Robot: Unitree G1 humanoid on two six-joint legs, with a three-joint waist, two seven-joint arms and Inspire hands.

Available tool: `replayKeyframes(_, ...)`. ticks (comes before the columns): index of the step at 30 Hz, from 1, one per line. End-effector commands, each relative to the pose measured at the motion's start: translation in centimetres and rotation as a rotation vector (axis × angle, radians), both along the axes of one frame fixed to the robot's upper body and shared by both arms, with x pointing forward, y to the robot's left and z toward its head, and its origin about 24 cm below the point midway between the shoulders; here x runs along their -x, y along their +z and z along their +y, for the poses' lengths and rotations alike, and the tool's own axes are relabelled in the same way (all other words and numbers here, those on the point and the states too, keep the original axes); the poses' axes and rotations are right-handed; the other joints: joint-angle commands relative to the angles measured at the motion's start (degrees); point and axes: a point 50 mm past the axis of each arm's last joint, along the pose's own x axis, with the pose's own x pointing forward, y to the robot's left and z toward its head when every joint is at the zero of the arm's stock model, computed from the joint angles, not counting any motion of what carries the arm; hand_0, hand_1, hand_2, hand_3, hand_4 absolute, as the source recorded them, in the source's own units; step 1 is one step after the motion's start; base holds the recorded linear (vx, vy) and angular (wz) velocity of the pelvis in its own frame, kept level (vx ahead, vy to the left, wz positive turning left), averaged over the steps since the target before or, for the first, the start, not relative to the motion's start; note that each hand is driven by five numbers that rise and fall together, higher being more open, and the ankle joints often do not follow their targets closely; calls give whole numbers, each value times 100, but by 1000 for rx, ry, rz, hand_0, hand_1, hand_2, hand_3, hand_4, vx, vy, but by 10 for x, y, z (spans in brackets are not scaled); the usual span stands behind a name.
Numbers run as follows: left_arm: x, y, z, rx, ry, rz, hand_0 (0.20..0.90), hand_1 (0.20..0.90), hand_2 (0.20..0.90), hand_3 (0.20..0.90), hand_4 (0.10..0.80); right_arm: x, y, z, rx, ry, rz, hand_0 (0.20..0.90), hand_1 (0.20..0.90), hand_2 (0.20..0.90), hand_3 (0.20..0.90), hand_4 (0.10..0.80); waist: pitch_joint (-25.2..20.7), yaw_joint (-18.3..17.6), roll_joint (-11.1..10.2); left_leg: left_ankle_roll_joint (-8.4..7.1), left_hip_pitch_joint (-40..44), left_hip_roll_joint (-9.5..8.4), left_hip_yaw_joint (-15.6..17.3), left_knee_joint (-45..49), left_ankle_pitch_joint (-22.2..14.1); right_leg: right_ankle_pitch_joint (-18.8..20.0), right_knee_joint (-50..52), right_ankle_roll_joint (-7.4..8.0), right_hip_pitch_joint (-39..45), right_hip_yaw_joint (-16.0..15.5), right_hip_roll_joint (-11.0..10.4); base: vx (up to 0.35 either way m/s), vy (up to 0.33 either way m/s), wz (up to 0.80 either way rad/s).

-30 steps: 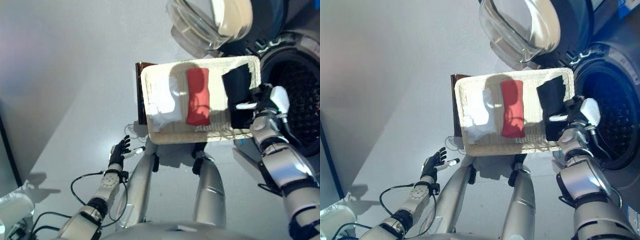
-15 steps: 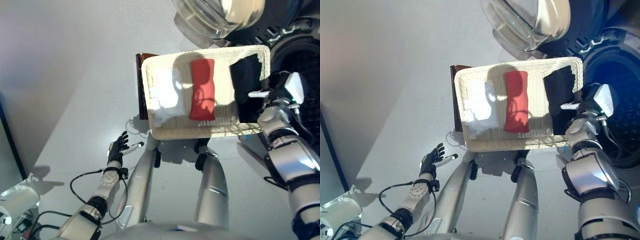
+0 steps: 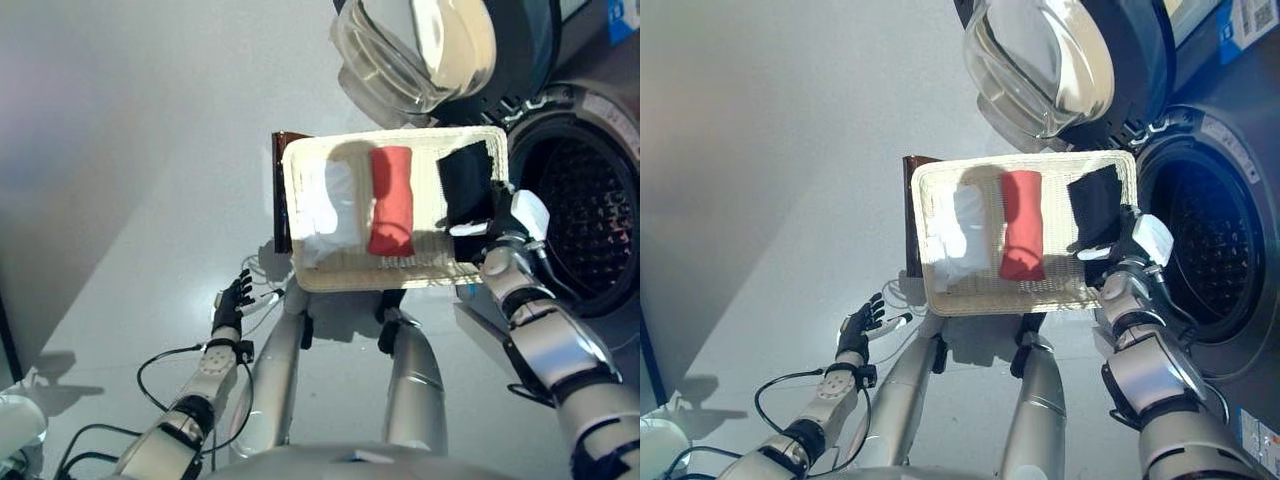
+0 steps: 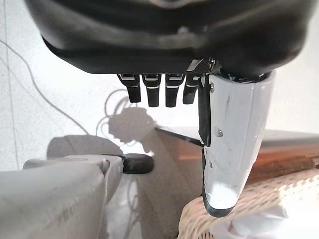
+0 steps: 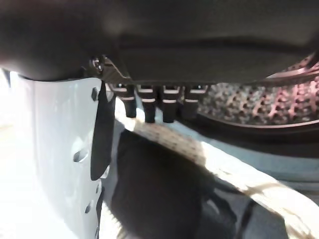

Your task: Pick up the clothes and place them into the washing machine

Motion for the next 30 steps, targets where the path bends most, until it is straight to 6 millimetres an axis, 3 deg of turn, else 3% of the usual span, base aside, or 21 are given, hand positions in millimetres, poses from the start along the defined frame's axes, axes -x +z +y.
replayKeyframes(1,2,2,25,-40,108,-14,900,900,900,900,800,-17,38,-1,47,33,-141,900,900,900,900,800,200,90,-267,-554,-126,-10,-30,489,-660,963,-1904,65,1107,112,-5,0,0,0)
replayKeyframes(4,4,1,26,-37,115,-12,900,900,900,900,800,-17,40,0,54,34,-147,900,900,900,900,800,209,89,-255,-553,-139,-23,-24,513,-665,945,-1891,63,1114,108,-4,37,-9,0)
replayKeyframes(5,5,0,27,-38,118,-9,900,900,900,900,800,-18,39,1,53,40,-145,900,900,900,900,800,180,96,-265,-588,-72,-12,-53,528,-863,790,-1877,91,1171,138,14,0,0,0)
replayKeyframes(6,4,1,27,-38,118,-13,900,900,900,900,800,-18,39,2,55,41,-145,900,900,900,900,800,223,100,-251,-554,-160,-31,-29,517,-668,930,-1883,61,1100,103,-2,105,-34,-1)
replayKeyframes(7,4,2,28,-37,120,-15,900,900,900,900,800,-18,39,2,57,42,-142,900,900,900,900,800,196,104,-261,-588,-102,-16,-50,529,-866,780,-1879,88,1157,136,18,0,0,0)
replayKeyframes(13,-3,7,26,-28,117,-42,900,900,900,900,800,-21,50,-1,77,32,-163,900,900,900,900,800,254,126,-220,-590,-228,-13,-39,492,-844,773,-1872,76,999,138,9,17,-8,2)
replayKeyframes(20,-8,17,24,9,108,-108,900,900,900,900,800,-27,84,-16,153,-13,-213,900,900,900,900,800,353,167,-7,-557,-717,-70,4,722,-919,665,-1504,35,396,249,-27,-4,29,-1)
replayKeyframes(28,-12,25,14,45,65,-167,900,900,900,900,800,-30,109,-24,233,-45,-243,900,900,900,900,800,381,231,207,-493,-1283,-104,51,1117,-1024,516,-946,4,-338,407,-84,-17,46,-3)
replayKeyframes(29,-12,25,13,49,61,-166,900,900,900,900,800,-30,110,-24,238,-44,-241,812,812,812,812,737,384,226,219,-483,-1313,-108,53,1129,-1030,503,-905,2,-395,425,-80,-11,40,0)
replayKeyframes(30,-14,27,12,51,57,-175,900,900,900,900,800,-31,110,-22,246,-37,-240,812,812,812,812,737,398,219,240,-478,-1359,-116,52,1145,-1030,495,-845,-3,-477,457,-70,0,0,0)
